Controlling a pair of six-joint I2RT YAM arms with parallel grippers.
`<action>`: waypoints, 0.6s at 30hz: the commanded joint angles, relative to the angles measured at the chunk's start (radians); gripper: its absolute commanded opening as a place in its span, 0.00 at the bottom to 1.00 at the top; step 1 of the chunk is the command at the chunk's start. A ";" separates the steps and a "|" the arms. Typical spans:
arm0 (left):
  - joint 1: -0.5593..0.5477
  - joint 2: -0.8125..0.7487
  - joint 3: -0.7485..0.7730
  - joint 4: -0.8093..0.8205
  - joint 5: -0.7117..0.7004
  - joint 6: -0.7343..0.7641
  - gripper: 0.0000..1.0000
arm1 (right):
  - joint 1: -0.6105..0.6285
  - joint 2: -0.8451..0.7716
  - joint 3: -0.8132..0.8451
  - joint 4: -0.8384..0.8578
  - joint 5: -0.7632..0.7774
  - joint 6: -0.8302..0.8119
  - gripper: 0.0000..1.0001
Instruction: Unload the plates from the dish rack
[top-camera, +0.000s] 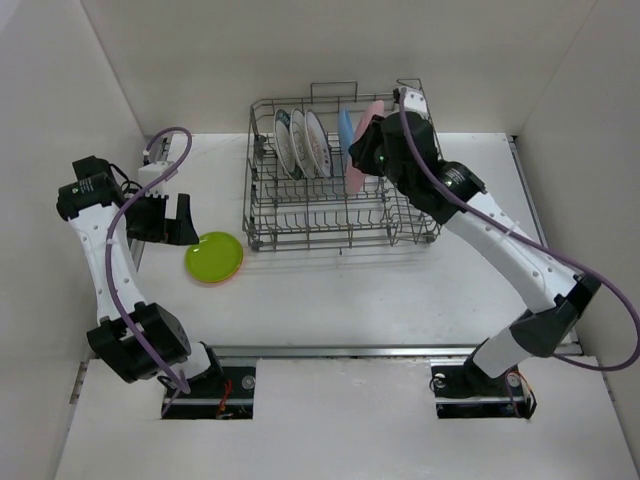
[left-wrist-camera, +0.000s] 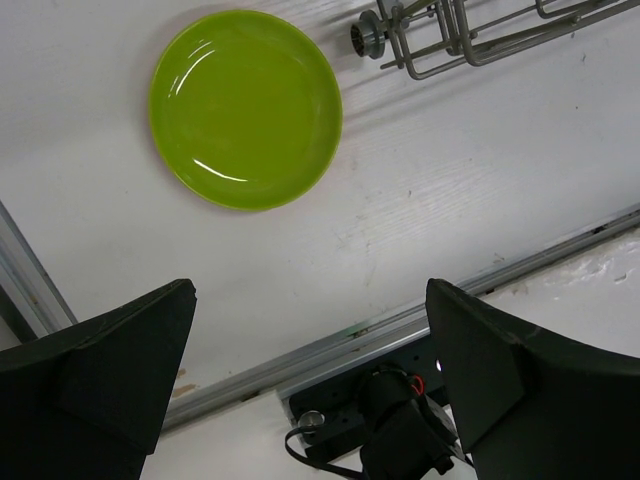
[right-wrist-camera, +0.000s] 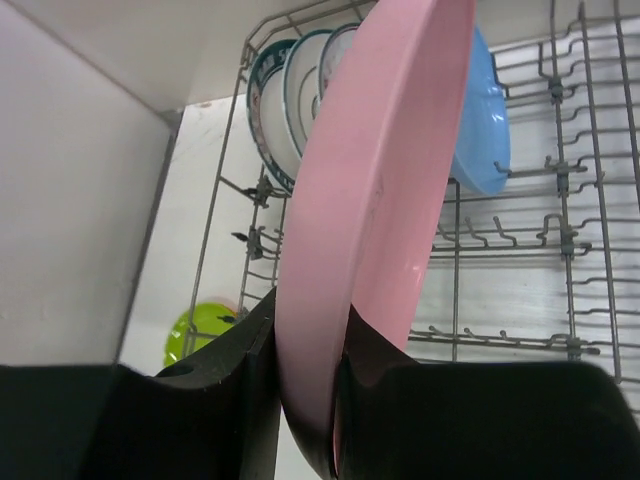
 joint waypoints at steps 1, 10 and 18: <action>0.000 -0.035 0.004 -0.017 0.017 0.019 1.00 | 0.072 -0.046 -0.023 0.164 -0.009 -0.215 0.00; 0.000 -0.006 0.042 -0.003 -0.013 -0.024 1.00 | 0.551 0.012 -0.127 -0.208 0.364 -0.501 0.00; 0.000 -0.015 0.053 0.057 -0.052 -0.110 1.00 | 0.781 0.254 -0.136 -0.597 0.497 -0.142 0.00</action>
